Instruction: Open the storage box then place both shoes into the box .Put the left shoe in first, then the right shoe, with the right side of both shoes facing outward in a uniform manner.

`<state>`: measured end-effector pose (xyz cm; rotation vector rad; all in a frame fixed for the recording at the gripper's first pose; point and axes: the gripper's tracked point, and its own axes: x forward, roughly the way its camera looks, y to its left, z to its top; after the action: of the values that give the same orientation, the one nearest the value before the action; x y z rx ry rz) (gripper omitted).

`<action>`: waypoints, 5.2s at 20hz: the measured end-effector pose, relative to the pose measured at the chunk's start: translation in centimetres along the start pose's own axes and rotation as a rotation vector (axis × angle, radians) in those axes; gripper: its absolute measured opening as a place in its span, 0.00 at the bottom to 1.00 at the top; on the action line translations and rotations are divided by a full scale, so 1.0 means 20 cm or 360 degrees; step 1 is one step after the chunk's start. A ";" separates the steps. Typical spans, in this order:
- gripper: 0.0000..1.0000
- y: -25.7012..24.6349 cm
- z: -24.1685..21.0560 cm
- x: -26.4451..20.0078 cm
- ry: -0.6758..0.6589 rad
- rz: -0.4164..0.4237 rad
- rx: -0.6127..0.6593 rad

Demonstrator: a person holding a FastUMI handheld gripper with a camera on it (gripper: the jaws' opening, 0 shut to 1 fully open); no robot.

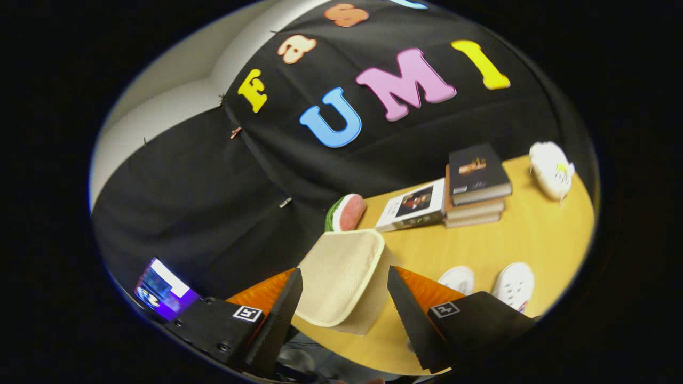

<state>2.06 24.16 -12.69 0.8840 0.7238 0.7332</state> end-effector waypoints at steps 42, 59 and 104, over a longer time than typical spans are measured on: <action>0.12 1.29 -0.39 1.16 0.0614 0.0440 0.0182; 0.91 1.02 -0.30 0.94 0.0417 0.0221 -0.0125; 0.05 -1.22 -0.45 0.19 0.0432 -0.1373 -0.0251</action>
<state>3.09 20.25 -38.72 0.2621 1.1613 0.1252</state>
